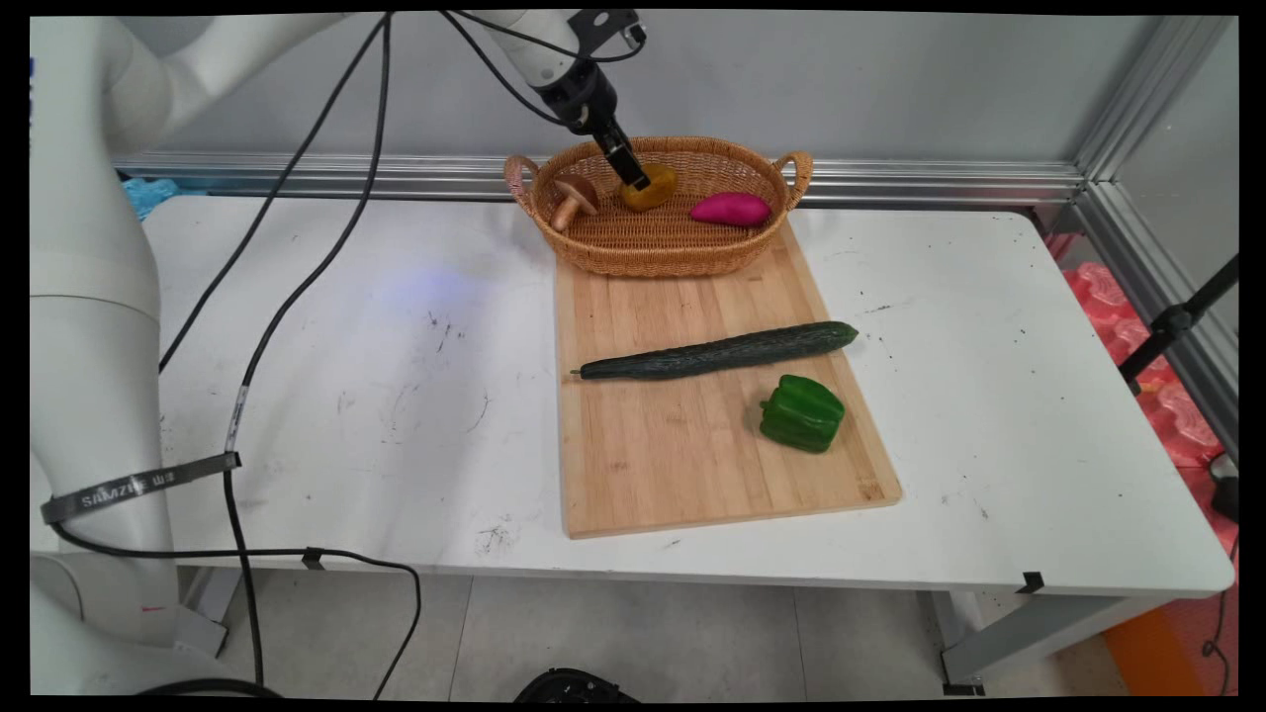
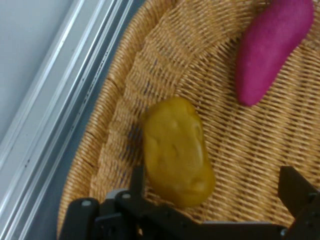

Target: Pick up the potato from the vegetable basket

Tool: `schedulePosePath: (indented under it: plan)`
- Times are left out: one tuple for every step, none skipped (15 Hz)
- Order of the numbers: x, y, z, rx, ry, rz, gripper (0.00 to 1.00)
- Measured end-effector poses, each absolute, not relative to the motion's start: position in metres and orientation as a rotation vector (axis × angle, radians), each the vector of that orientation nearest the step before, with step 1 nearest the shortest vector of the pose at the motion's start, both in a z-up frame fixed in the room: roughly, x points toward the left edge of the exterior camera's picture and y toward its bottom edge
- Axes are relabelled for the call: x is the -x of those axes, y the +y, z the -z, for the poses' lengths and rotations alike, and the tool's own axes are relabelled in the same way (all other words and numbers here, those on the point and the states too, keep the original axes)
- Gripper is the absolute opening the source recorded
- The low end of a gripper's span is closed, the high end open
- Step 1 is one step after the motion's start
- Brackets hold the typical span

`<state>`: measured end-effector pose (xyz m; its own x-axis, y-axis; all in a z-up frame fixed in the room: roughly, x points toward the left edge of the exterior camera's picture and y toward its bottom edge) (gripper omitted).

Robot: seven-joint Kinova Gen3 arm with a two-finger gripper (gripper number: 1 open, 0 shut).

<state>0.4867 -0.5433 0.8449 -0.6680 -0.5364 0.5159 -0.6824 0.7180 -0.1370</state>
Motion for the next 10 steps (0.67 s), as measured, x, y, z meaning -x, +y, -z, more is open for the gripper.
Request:
schedulePosePath:
  plan:
    - [-0.487, -0.548, -0.841, -0.935, -2.471, -0.446, 1.00]
    - [-0.487, -0.552, -0.838, -0.935, -2.465, -0.448, 1.00]
    - [-0.488, -0.554, -0.836, -0.934, -2.462, -0.451, 1.00]
    - [-0.488, -0.557, -0.833, -0.933, -2.457, -0.458, 1.00]
    - [-0.488, -0.560, -0.831, -0.933, -2.453, -0.463, 1.00]
    - [-0.488, -0.563, -0.828, -0.932, -2.448, -0.470, 1.00]
    - [-0.488, -0.566, -0.825, -0.932, -2.442, -0.477, 1.00]
    - [-0.488, -0.569, -0.821, -0.931, -2.438, -0.481, 1.00]
    - [-0.488, -0.571, -0.818, -0.930, -2.435, -0.482, 1.00]
    - [-0.487, -0.573, -0.815, -0.928, -2.433, -0.483, 1.00]
